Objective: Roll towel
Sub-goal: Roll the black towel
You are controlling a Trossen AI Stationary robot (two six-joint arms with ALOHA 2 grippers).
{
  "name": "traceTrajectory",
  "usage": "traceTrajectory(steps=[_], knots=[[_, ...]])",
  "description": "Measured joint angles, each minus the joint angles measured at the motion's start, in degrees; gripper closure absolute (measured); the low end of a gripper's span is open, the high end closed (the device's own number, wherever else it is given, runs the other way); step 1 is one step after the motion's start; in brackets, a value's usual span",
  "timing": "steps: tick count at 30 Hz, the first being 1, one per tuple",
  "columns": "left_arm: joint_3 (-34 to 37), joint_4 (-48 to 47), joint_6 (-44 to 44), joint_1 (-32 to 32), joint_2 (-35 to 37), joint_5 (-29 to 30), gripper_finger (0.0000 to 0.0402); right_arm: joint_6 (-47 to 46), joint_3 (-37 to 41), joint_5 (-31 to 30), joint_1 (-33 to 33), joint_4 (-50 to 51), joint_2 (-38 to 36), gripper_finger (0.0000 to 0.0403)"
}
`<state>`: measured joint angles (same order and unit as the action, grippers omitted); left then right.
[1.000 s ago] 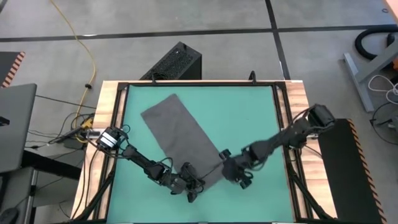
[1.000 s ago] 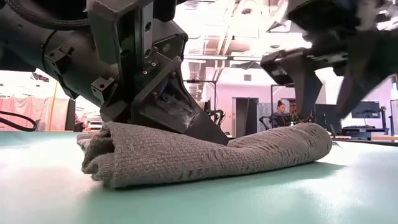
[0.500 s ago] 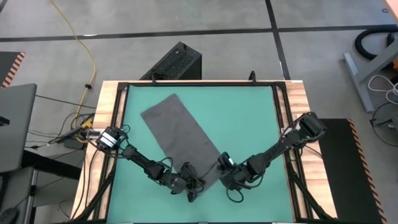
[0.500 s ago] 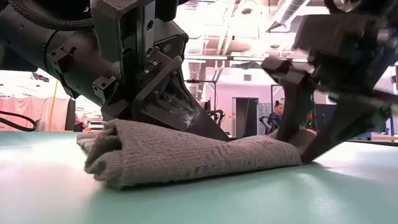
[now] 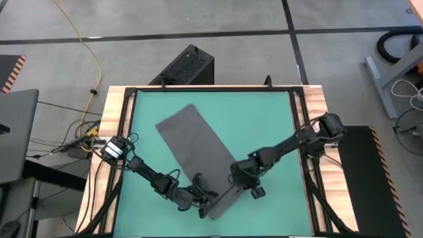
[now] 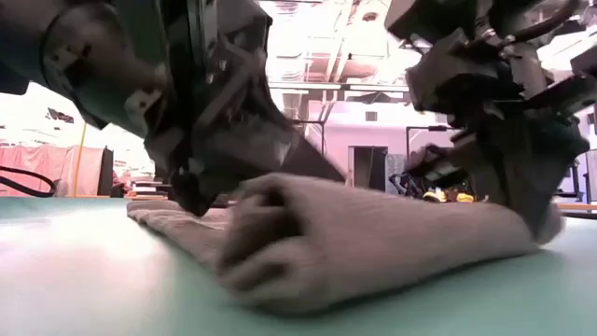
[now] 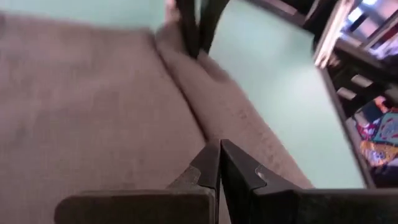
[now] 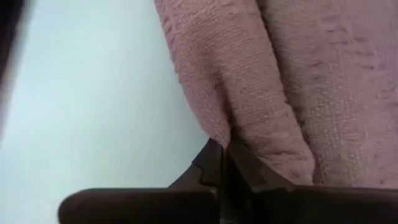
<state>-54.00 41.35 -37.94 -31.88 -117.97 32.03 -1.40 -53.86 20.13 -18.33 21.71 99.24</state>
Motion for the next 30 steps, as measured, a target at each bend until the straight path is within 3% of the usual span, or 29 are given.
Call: traceTrajectory(steps=[2, 6, 10, 13, 16, 22, 25, 30], knots=[[0.0, 4.1, 3.1, 0.0, 0.0, 0.9, 0.0401, -0.2, 0.1, 4.1, 1.6, 0.2, 0.0, 0.0384], [-0.2, 12.9, 10.5, -0.1, 0.3, -1.6, 0.0401, -0.6, 0.1, 5.2, 4.0, 0.2, 0.0, 0.0384], [-1.5, 10.7, 12.1, -1.1, 0.3, -6.8, 0.0390, -1.8, 0.1, 9.6, 6.5, -0.3, 0.0, 0.0384], [-5.8, 0.5, 11.9, -1.9, 0.3, -8.9, 0.0364, -2.0, 0.1, 11.2, 7.9, -0.3, 0.0, 0.0384], [-12.8, -16.9, 11.8, -2.4, 0.3, -9.2, 0.0330, -2.1, 0.1, 12.6, 8.8, -0.3, 0.0, 0.0384], [-28.4, -47.0, 9.8, -3.0, 0.3, -2.9, 0.0262, -2.3, 0.0, 14.0, 9.6, -0.2, 0.0, 0.0384], [-32.4, -53.6, 6.5, -3.0, 0.2, -1.8, 0.0235, -3.4, 0.0, 14.5, 9.9, -0.2, 0.0, 0.0384], [-32.9, -54.5, -0.1, -3.2, -1.3, -4.1, 0.0217, -3.8, 0.0, 14.9, 11.0, 0.9, -0.1, 0.0384]])
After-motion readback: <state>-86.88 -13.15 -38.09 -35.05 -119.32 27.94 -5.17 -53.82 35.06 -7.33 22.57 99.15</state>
